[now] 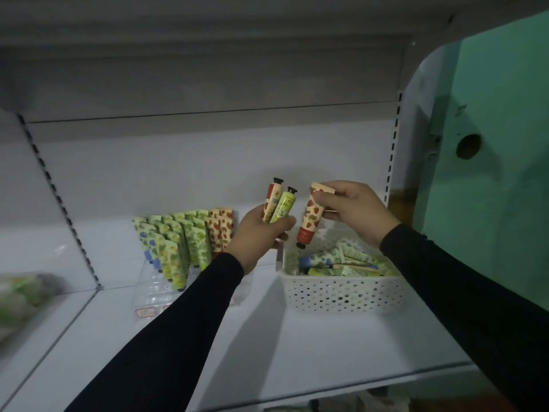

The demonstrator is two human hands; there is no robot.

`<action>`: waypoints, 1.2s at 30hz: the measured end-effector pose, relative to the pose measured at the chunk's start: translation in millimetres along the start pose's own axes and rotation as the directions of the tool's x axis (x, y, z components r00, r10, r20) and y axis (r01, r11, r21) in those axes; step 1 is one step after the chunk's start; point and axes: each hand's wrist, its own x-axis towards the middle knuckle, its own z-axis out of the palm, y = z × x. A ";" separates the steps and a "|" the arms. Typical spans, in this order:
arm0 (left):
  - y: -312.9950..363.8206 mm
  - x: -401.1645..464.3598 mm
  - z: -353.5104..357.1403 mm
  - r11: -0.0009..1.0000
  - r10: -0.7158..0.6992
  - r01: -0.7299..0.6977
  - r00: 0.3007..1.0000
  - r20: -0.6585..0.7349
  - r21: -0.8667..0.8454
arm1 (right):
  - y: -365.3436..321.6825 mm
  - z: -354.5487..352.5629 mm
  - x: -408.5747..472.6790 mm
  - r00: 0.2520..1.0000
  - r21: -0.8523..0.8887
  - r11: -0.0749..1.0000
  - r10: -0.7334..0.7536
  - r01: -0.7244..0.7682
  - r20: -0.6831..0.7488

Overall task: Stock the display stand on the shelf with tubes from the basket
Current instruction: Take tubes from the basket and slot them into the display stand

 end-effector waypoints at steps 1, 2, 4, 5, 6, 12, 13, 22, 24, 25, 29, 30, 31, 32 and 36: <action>0.6 -6.6 -6.6 1.000 0.004 -0.004 1.000 -0.006 -0.012 | -2.7 9.0 -0.6 1.000 0.025 1.000 0.009 -0.009 0.028; 0.2 -13.2 -13.7 1.000 0.004 -0.004 1.000 -0.006 -0.018 | -5.0 18.4 -1.5 0.998 0.053 0.998 0.018 -0.021 0.053; -1.3 -26.4 -28.4 1.000 0.010 -0.010 1.000 -0.006 -0.004 | -8.0 36.9 -3.6 0.995 0.111 0.992 0.043 -0.054 0.095; -2.9 -31.7 -36.2 1.000 0.015 -0.015 1.000 -0.008 0.008 | -9.8 45.7 -4.9 0.992 0.135 0.988 0.058 -0.073 0.116; -4.4 -36.4 -43.7 1.000 0.017 -0.017 1.000 -0.012 0.013 | -11.1 54.4 -5.7 0.988 0.158 0.983 0.072 -0.093 0.136; -12.8 -57.5 -84.8 0.999 -0.001 -0.003 0.995 -0.104 -0.032 | -17.4 100.7 -4.9 0.971 0.242 0.960 0.088 -0.143 0.223; -14.4 -60.2 -90.5 0.999 -0.001 -0.003 0.992 -0.122 -0.033 | -18.6 106.9 -5.1 0.968 0.248 0.958 0.082 -0.142 0.237; -40.5 -80.3 -137.7 0.992 0.089 -0.049 0.917 -0.388 0.112 | -11.4 132.3 8.1 0.990 -0.149 0.985 -0.070 0.088 0.122; -47.0 -83.9 -150.2 0.990 0.111 -0.055 0.881 -0.460 0.132 | -4.8 135.2 12.6 0.982 -0.359 0.916 -0.150 0.182 0.115; -50.1 -85.5 -155.5 0.989 0.115 -0.052 0.868 -0.483 0.141 | -1.6 137.9 14.1 0.976 -0.436 0.874 -0.179 0.216 0.124; -69.7 -89.7 -170.6 0.990 0.071 0.007 0.842 -0.535 0.143 | 11.4 151.8 20.5 0.965 -0.542 0.798 -0.223 0.263 0.140; -75.0 -90.2 -173.3 0.990 0.057 0.025 0.836 -0.546 0.141 | 13.7 155.2 21.6 0.964 -0.550 0.792 -0.227 0.264 0.135; -79.9 -90.5 -175.9 0.989 0.046 0.039 0.830 -0.556 0.140 | 15.9 158.5 23.0 0.964 -0.557 0.787 -0.234 0.265 0.129; -83.9 -91.4 -177.9 0.989 0.037 0.050 0.825 -0.564 0.139 | 17.6 161.5 23.8 0.962 -0.565 0.779 -0.243 0.270 0.124; -95.0 -92.2 -185.2 0.989 0.017 0.073 0.814 -0.581 0.132 | 23.4 172.0 26.3 0.957 -0.604 0.746 -0.268 0.280 0.113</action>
